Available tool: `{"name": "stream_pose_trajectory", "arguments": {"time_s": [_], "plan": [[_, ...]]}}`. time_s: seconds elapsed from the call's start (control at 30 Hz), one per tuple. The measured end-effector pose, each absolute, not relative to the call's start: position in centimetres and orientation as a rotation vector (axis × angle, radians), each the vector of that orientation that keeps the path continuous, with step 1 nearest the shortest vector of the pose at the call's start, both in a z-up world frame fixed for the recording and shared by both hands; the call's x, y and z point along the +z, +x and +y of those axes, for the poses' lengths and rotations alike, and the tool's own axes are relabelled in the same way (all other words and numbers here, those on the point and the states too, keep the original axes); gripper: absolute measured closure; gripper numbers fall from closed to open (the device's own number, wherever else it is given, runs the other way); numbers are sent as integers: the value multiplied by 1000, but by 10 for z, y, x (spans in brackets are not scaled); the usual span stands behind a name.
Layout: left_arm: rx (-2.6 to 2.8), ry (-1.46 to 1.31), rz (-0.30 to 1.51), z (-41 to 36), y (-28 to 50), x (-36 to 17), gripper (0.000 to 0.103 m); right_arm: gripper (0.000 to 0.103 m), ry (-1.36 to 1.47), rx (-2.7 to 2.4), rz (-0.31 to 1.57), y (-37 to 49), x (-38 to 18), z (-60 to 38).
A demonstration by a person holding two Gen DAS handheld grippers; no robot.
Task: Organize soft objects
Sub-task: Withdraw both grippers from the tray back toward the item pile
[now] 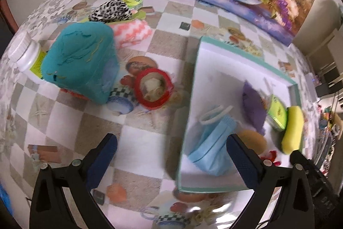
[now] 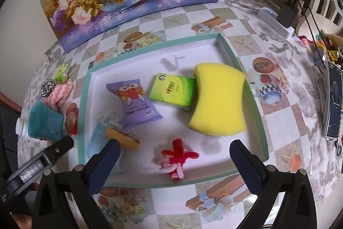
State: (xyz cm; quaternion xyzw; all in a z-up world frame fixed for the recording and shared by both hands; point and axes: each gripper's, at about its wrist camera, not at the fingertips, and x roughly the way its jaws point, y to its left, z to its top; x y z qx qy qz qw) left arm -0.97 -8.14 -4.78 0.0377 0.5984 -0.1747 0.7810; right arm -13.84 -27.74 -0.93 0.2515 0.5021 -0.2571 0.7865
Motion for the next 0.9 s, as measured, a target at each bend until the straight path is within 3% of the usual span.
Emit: {"name": "stream_pose_trajectory", "arguments": {"time_s": [0.9], "plan": [[-10,-201,1304,66,39,-40,2,0,347,-193,1073,-56,-10,-159]]}}
